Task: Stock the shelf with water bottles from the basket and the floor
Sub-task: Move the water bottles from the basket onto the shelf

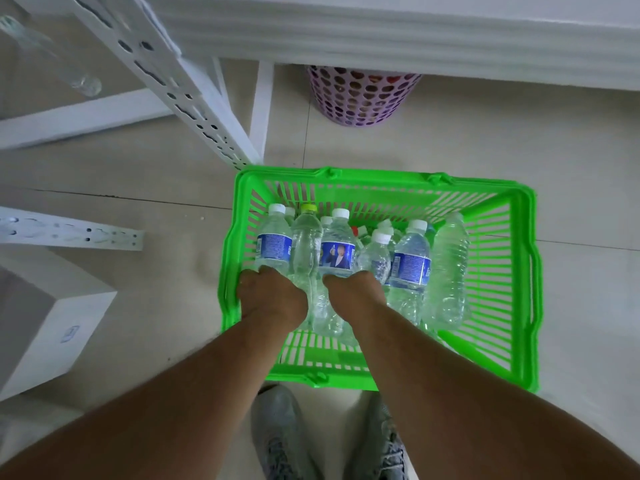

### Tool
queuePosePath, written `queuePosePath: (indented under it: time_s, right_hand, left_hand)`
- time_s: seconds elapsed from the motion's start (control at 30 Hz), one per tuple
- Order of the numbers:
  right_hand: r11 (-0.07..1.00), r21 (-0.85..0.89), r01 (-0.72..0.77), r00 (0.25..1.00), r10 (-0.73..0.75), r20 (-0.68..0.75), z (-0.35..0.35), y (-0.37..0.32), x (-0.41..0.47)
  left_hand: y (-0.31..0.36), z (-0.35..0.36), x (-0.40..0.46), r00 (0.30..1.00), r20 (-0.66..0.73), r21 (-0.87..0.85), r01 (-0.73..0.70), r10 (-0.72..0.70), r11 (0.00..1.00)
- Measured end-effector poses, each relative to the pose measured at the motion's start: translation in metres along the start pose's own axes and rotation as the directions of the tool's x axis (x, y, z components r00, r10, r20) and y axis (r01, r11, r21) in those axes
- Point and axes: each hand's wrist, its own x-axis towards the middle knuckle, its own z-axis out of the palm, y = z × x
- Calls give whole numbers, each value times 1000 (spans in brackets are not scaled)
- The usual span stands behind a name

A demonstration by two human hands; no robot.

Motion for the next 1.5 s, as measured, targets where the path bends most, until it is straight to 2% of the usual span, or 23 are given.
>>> queuePosePath:
  time_s: [0.2, 0.3, 0.5, 0.6, 0.7, 0.77, 0.87, 0.93, 0.97, 1.07, 1.13, 1.23, 1.37, 1.5]
  right_hand:
    - [980, 190, -63, 998, 57, 36, 8, -6, -1]
    - [957, 268, -112, 993, 97, 67, 1, -4, 4]
    - [996, 81, -36, 997, 30, 69, -8, -3, 5]
    - [985, -153, 82, 995, -89, -43, -19, -12, 4]
    - [952, -224, 211, 947, -256, -196, -25, -25, 5]
    - [924, -280, 260, 947, -301, -116, -22, -33, 10]
    - [954, -194, 229, 973, -220, 67, -13, -40, 22]
    - [965, -158, 208, 978, -204, 41, -12, -43, 33]
    - [955, -199, 219, 976, -219, 22, -13, -44, 36]
    - [913, -310, 263, 962, -273, 13, -15, -46, 44]
    - [915, -310, 260, 963, -270, 10, -15, -45, 46]
    - [911, -319, 261, 959, -283, -23, -15, -43, 43]
    - [898, -341, 279, 953, -303, -19, -18, -39, 37]
    - [887, -363, 285, 953, -302, 9, -25, -39, 29]
  left_hand:
    - [-4, -2, -1, 999, 9, -314, 42, -41, 948]
    - [-1, -4, -2, 998, -5, -291, 64, -69, 955]
    - [4, 2, -7, 992, 60, -22, 115, -113, 993]
    - [-4, 8, -9, 993, 52, -182, 117, -109, 976]
    - [-10, 15, -10, 993, -86, -303, 46, -76, 952]
    - [-12, 22, -14, 988, -155, -276, -16, -28, 961]
    - [-8, 26, -8, 983, -183, -323, -49, -12, 945]
    - [-3, 22, 3, 982, -174, -372, 8, -78, 928]
    - [-1, 20, 8, 982, -158, -376, 40, -107, 926]
    - [2, 16, 12, 984, -108, -272, 107, -141, 956]
    - [1, 20, 10, 985, -110, -197, 107, -130, 975]
    - [-3, 25, 6, 988, -110, -179, 84, -105, 980]
    - [-11, 28, 8, 994, -72, -256, 56, -76, 965]
    - [-15, 31, 3, 990, -115, -323, 41, -82, 946]
